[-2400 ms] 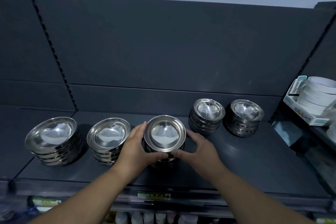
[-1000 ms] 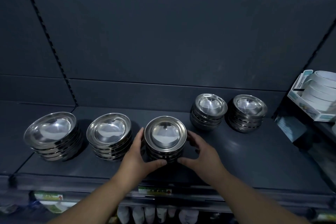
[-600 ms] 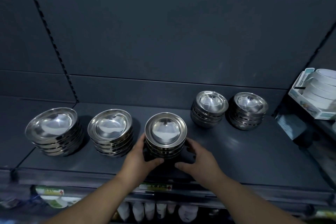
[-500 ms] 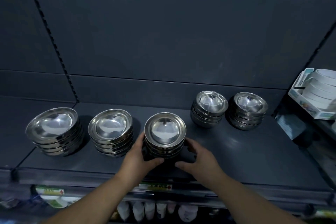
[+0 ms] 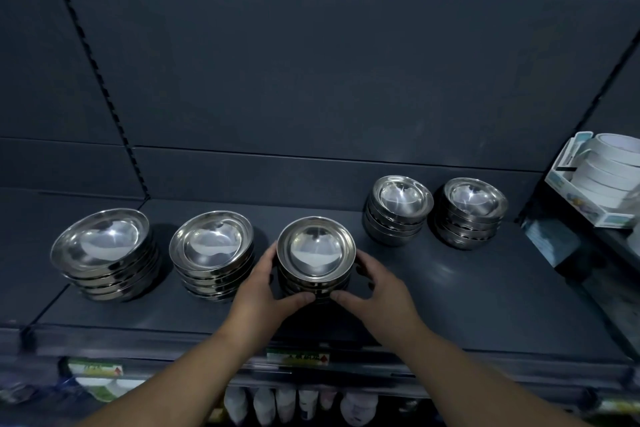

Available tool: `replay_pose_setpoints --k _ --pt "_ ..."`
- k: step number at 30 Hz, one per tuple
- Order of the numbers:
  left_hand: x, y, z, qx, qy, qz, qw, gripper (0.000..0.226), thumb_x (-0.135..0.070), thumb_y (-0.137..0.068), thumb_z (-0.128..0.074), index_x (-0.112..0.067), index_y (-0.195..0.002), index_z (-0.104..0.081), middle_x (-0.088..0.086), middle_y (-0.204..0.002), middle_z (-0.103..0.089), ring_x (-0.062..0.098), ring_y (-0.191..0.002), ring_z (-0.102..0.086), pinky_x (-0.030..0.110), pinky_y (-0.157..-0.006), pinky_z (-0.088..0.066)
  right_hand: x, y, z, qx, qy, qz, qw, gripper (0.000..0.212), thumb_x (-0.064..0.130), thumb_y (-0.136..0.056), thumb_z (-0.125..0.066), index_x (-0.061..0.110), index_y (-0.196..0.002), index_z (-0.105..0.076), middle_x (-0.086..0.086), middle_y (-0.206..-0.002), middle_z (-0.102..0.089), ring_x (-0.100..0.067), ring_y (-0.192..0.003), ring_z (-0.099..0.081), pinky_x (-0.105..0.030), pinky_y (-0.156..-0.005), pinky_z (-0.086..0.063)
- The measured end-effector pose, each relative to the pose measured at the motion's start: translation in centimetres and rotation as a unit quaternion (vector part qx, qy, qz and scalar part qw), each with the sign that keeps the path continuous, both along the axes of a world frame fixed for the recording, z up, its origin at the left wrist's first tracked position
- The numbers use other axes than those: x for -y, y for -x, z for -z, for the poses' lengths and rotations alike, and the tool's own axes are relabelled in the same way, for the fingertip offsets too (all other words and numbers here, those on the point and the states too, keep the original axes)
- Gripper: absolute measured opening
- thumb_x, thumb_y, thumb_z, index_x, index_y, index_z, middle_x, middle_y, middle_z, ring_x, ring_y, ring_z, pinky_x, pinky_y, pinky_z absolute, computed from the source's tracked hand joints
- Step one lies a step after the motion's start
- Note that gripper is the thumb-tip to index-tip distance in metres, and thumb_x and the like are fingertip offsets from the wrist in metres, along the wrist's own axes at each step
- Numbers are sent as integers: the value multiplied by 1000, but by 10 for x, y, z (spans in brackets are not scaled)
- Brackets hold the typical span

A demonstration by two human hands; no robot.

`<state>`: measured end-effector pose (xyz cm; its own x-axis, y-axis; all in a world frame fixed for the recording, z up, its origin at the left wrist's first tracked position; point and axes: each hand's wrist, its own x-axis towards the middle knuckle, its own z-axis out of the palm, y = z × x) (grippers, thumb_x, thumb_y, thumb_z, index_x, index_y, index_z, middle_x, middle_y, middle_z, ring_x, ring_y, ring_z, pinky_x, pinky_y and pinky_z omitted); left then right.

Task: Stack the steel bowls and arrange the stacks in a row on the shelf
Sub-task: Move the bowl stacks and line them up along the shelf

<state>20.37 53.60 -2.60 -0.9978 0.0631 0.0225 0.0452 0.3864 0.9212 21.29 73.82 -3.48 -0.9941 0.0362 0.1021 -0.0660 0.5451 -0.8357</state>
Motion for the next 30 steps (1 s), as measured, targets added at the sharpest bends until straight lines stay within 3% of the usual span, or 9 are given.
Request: replay_pose_setpoints --k 4,9,13,15,19,21,26,30 --pt "2 1 0 -2 -4 4 1000 96 -17 -65 -86 -34 -143 -32 -17 -125 -53 0 -121 -45 7 -94 -31 1 0 2 -7 2 7 1000 79 30 -68 -85 38 -137 -47 26 -118 -57 3 -114 -53 -3 -88 -36" --pt "4 2 -1 -1 3 15 1000 104 -24 -60 -89 -32 -145 -30 -17 -131 -52 2 -124 -46 14 -100 -35 0 1 1 3 8 2 1000 83 35 -66 -86 38 -138 -45 21 -125 -58 -1 -118 -53 -17 -97 -41" --pt "4 5 -6 6 -23 16 1000 111 -28 -62 -88 -31 -150 -19 -15 -141 -42 4 -129 -41 23 -107 -34 -1 4 -4 -2 26 1 1000 83 36 -66 -86 38 -138 -45 21 -126 -58 -2 -118 -53 -18 -99 -41" --pt "4 6 -6 2 -23 22 999 107 -28 -64 -87 -32 -149 -22 -14 -142 -45 4 -130 -42 22 -106 -35 0 4 -5 -3 35 -3 999 78 36 -67 -85 42 -135 -46 24 -123 -58 1 -118 -53 -16 -98 -41" --pt "4 7 -7 -1 -30 29 999 98 -21 -67 -85 -30 -146 -27 -19 -128 -51 -5 -117 -48 -2 -85 -36 2 5 -2 2 55 0 998 78 38 -67 -85 43 -134 -47 23 -125 -59 2 -118 -54 -19 -99 -42" --pt "3 6 -9 -7 -26 33 999 95 -21 -68 -84 -29 -145 -29 -24 -122 -49 -11 -109 -48 -6 -78 -35 2 6 -1 3 60 5 998 80 39 -65 -86 41 -135 -48 23 -125 -60 2 -117 -55 -23 -101 -45" --pt "3 7 -8 -30 -10 32 999 92 -25 -68 -84 -32 -142 -30 -36 -115 -44 -17 -107 -46 -2 -85 -32 2 5 1 -1 63 14 998 79 36 -64 -87 43 -133 -49 25 -123 -61 3 -112 -59 -23 -99 -47" --pt "4 10 -6 -38 -1 41 998 92 -28 -67 -85 -34 -142 -31 -24 -124 -50 -4 -119 -46 17 -102 -35 3 5 0 -7 61 20 998 78 31 -66 -87 39 -134 -49 28 -122 -60 5 -113 -59 -23 -100 -48"
